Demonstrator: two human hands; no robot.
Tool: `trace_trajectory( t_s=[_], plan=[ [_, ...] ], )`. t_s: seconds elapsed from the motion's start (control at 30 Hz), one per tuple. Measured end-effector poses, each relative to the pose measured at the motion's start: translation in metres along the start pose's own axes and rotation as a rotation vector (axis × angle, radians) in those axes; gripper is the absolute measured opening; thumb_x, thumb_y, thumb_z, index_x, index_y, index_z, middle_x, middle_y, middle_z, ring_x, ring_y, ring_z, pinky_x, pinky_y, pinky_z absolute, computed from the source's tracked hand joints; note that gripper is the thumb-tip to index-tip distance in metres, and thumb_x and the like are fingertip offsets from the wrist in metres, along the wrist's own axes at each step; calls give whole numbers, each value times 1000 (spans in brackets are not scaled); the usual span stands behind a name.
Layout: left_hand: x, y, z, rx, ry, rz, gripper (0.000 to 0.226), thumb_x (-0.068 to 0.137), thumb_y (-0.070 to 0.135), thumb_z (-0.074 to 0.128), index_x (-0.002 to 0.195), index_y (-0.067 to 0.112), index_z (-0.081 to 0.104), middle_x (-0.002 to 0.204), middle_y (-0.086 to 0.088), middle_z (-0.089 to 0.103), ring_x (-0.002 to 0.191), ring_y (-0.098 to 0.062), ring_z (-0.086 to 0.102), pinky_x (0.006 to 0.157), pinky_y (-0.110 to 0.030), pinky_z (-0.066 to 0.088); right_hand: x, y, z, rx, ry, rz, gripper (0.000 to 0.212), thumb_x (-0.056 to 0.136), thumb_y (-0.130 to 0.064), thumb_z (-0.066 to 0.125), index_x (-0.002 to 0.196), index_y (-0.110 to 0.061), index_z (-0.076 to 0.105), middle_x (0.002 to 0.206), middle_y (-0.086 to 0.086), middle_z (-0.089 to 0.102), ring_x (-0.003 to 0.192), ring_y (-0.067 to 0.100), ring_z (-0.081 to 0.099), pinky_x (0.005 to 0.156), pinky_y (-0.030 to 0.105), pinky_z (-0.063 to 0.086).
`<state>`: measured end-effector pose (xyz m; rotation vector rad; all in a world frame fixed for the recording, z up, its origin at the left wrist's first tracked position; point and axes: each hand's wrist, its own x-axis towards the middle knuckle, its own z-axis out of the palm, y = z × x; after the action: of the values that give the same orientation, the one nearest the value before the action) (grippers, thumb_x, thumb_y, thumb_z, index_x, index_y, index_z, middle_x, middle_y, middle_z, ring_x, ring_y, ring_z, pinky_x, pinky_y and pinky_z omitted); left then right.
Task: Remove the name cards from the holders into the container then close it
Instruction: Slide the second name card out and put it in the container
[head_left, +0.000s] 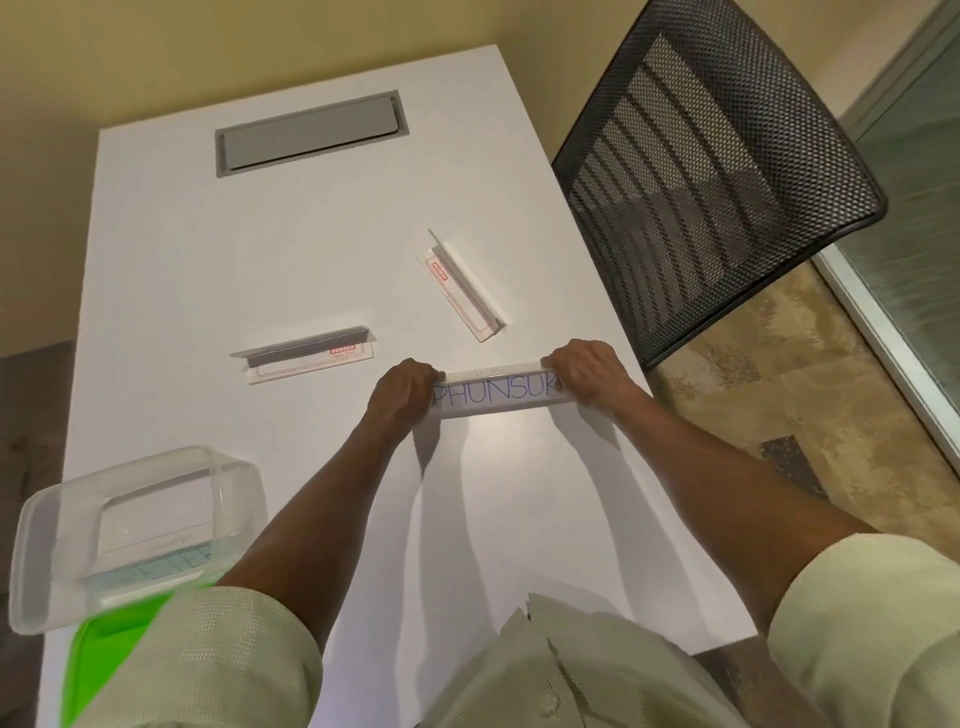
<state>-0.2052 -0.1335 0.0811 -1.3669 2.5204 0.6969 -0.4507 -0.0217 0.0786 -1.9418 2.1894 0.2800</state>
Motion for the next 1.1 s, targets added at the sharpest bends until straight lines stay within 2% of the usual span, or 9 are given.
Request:
trace_trajectory(
  t_s=[0.3, 0.43, 0.57, 0.9, 1.1],
  plan=[
    [-26, 8, -49, -9, 134, 18, 34, 99, 16, 44, 127, 13, 64, 114, -17, 69, 112, -34, 62, 92, -37, 49, -10, -7, -50, -69, 128, -10, 19, 91, -14, 58, 106, -21, 69, 95, 6, 71, 96, 26, 62, 66, 30, 39],
    [-41, 8, -71, -20, 194, 31, 36, 97, 10, 46, 129, 12, 62, 111, -18, 70, 110, -34, 62, 94, -38, 49, -20, -15, -78, -84, 179, 10, 17, 88, -10, 59, 98, -20, 69, 89, 6, 69, 91, 26, 64, 61, 28, 35],
    [-54, 10, -95, -25, 254, 37, 35, 98, 13, 44, 127, 12, 64, 108, -17, 70, 108, -34, 61, 94, -39, 49, -30, -23, -105, -67, 223, 23, 16, 86, -11, 60, 95, -20, 69, 89, 6, 69, 88, 28, 65, 60, 27, 33],
    [-97, -5, -139, 88, 358, 78, 40, 93, 6, 54, 132, 14, 60, 111, -15, 72, 114, -34, 56, 93, -37, 48, -49, -58, -154, -56, 305, 2, 16, 81, -5, 57, 85, -18, 66, 77, 7, 64, 79, 32, 63, 58, 29, 36],
    [-123, -32, -157, 111, 385, 67, 38, 90, 3, 56, 126, 11, 65, 107, -17, 72, 109, -35, 61, 91, -39, 50, -45, -90, -167, -41, 350, -48, 14, 84, -10, 57, 91, -17, 67, 88, 9, 67, 88, 32, 63, 64, 32, 40]
  ],
)
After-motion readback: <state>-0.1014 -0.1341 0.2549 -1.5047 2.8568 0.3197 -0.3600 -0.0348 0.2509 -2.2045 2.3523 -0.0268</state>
